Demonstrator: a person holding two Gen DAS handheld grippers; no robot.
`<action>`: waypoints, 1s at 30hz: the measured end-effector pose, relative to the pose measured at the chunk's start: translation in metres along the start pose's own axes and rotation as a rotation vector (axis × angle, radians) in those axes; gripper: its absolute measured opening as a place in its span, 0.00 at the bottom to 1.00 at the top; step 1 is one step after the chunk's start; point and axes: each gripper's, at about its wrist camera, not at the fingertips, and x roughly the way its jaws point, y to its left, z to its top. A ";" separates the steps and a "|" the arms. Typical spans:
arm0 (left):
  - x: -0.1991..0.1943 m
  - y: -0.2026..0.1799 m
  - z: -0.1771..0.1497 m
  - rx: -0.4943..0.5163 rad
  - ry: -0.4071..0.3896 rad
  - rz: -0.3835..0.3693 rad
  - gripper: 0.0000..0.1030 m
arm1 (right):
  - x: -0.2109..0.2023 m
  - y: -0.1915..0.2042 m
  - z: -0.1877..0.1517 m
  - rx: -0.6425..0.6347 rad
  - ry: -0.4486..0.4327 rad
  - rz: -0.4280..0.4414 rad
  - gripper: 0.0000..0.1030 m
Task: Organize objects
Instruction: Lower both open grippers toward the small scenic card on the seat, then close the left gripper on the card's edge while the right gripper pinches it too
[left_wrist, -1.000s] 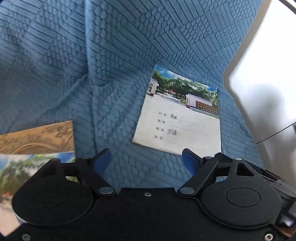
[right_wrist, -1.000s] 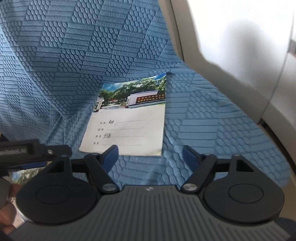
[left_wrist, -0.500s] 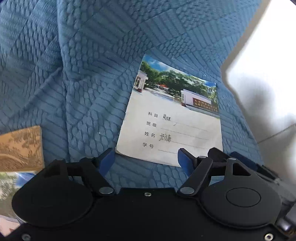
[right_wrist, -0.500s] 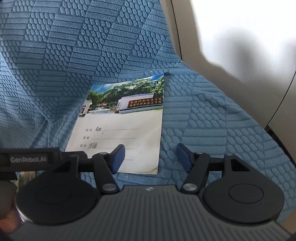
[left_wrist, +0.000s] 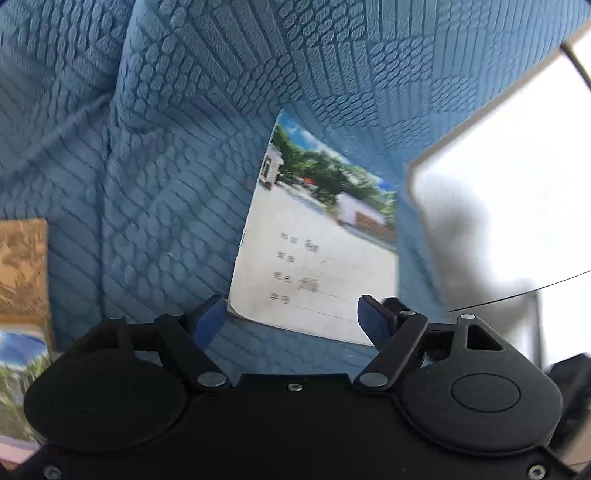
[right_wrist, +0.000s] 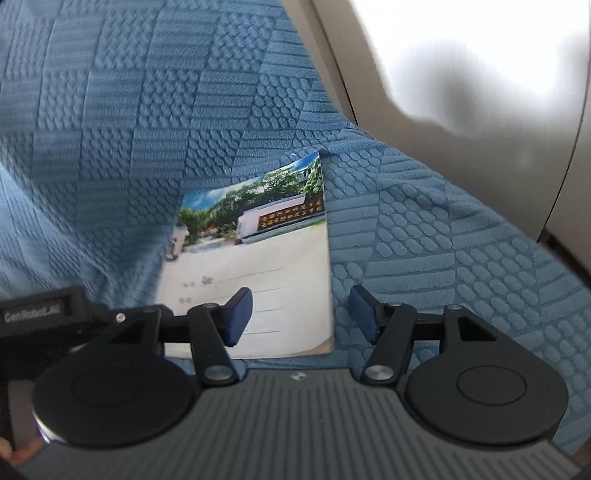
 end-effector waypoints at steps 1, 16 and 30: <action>-0.003 0.001 0.000 -0.011 -0.006 -0.022 0.74 | 0.000 -0.002 0.000 0.020 0.000 0.009 0.60; 0.010 0.033 0.005 -0.186 0.030 -0.105 0.19 | -0.001 -0.038 0.006 0.318 0.006 0.153 0.59; 0.008 0.023 -0.006 -0.285 -0.028 -0.154 0.01 | -0.027 -0.043 0.007 0.418 -0.049 0.279 0.60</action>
